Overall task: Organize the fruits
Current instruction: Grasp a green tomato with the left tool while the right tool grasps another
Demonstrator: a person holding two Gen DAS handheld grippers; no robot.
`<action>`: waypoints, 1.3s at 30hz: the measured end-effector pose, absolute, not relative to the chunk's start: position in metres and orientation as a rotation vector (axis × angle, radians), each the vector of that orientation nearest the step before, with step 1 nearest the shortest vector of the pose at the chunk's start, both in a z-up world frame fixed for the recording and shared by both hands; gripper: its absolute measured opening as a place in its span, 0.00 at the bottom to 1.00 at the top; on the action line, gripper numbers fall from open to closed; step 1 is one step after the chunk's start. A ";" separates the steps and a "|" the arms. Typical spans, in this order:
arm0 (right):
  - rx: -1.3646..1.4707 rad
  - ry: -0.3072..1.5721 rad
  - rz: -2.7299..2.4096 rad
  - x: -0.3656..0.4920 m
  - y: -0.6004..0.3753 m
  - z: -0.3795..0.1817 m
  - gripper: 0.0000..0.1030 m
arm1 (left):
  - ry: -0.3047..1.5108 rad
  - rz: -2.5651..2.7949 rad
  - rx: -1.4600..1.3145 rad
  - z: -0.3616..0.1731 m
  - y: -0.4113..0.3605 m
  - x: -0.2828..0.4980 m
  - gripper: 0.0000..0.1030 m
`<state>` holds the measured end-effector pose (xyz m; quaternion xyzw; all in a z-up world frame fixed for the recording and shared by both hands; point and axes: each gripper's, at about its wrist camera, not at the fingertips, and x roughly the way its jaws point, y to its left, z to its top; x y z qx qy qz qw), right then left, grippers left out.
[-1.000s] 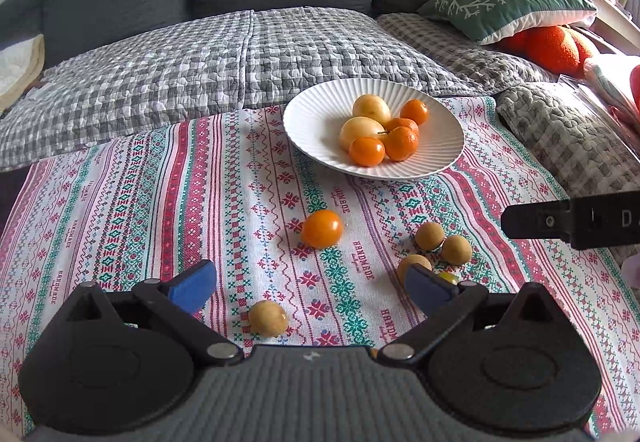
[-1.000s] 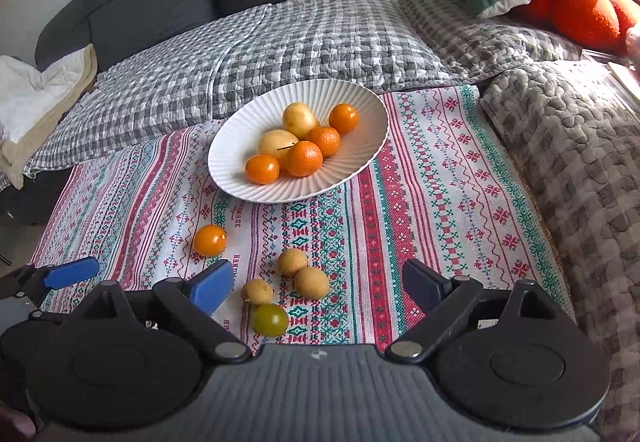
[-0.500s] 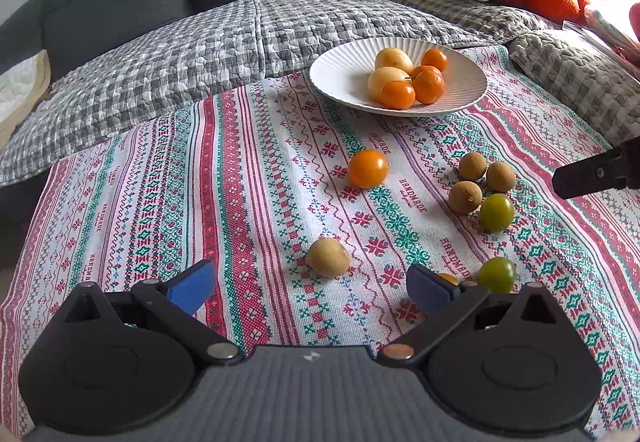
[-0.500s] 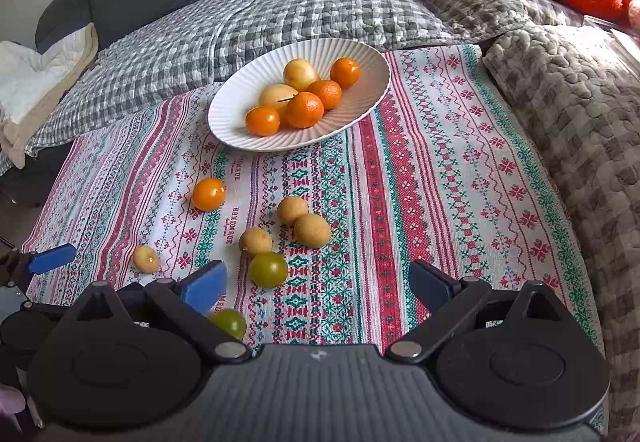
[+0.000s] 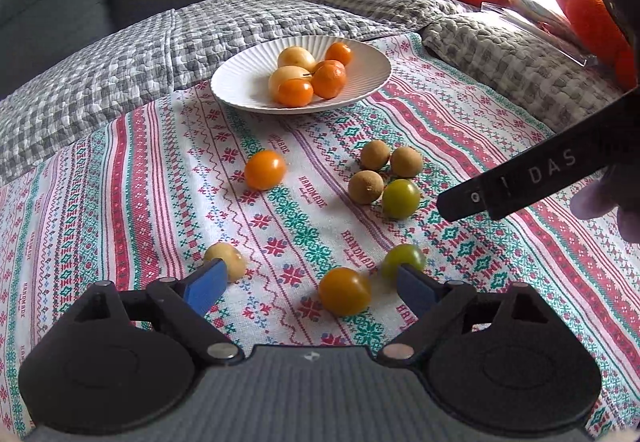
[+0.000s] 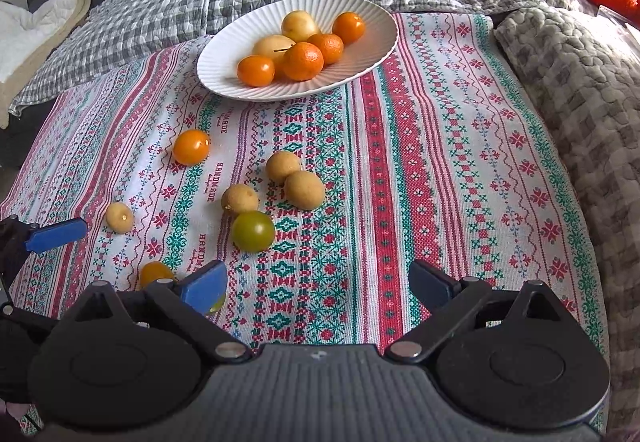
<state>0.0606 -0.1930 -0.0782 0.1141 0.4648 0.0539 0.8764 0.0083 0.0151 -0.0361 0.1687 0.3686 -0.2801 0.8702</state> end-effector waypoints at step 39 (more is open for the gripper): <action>0.334 0.995 0.138 0.071 -0.195 -0.086 0.79 | 0.788 -0.699 0.438 -0.042 -0.018 -0.002 0.18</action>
